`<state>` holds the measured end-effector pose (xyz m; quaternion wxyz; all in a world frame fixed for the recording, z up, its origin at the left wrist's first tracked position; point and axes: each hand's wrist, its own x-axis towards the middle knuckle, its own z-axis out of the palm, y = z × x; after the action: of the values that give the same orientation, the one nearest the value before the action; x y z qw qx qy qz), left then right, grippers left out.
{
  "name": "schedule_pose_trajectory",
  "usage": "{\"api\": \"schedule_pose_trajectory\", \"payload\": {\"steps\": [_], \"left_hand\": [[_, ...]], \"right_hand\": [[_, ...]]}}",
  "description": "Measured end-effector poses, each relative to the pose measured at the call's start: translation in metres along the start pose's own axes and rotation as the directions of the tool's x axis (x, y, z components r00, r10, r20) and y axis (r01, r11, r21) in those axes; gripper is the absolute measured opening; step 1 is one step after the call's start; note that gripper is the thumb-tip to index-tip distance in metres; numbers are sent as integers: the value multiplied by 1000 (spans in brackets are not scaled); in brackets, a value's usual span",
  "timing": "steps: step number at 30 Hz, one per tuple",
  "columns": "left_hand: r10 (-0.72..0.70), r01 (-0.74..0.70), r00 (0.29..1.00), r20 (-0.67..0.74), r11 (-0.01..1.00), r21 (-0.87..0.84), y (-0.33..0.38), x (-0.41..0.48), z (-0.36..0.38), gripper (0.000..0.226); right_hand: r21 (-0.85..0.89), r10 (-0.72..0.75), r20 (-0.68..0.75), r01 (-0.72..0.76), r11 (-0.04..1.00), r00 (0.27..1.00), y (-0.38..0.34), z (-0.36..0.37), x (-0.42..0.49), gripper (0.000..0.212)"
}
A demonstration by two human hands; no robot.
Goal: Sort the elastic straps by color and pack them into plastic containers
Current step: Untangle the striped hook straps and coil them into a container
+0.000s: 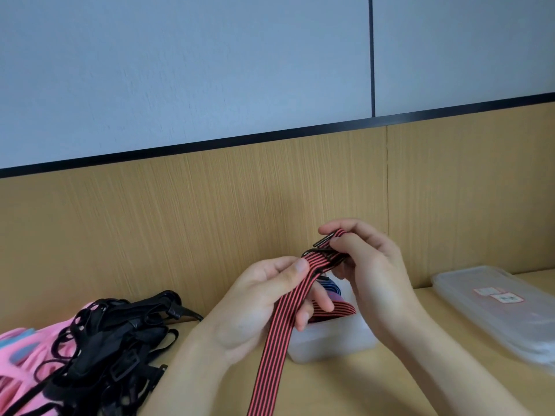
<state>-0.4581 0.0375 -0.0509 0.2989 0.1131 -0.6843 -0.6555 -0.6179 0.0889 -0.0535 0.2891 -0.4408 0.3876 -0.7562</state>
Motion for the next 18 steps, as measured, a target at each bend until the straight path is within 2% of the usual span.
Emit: {"api": "schedule_pose_trajectory", "payload": {"steps": [4,6,8,10,11,15,18], "left_hand": [[8,-15,999,-47,991,-134,2,1,0,29],[12,-32,994,-107,983,-182,3,3,-1,36],[25,-57,988,-151,975,-216,3,4,-3,40],[38,-85,983,-180,960,-265,4,4,-6,42],[40,-99,980,-194,946,-307,4,4,-8,41],[24,-133,975,-222,863,-487,6,5,-14,35],[-3,-108,968,-252,899,-425,5,6,-13,36]], "right_hand": [[84,90,87,-97,992,992,3,0,1,26],[115,69,141,-85,990,988,4,2,0,21],[12,-70,135,69,998,988,8,3,-3,17],[-180,-256,141,279,943,956,11,5,-6,14],[-240,-302,163,335,911,939,12,5,-7,15],[-339,-340,289,428,838,895,13,7,-11,24],[-423,-404,272,486,765,873,14,6,-11,20]]}}
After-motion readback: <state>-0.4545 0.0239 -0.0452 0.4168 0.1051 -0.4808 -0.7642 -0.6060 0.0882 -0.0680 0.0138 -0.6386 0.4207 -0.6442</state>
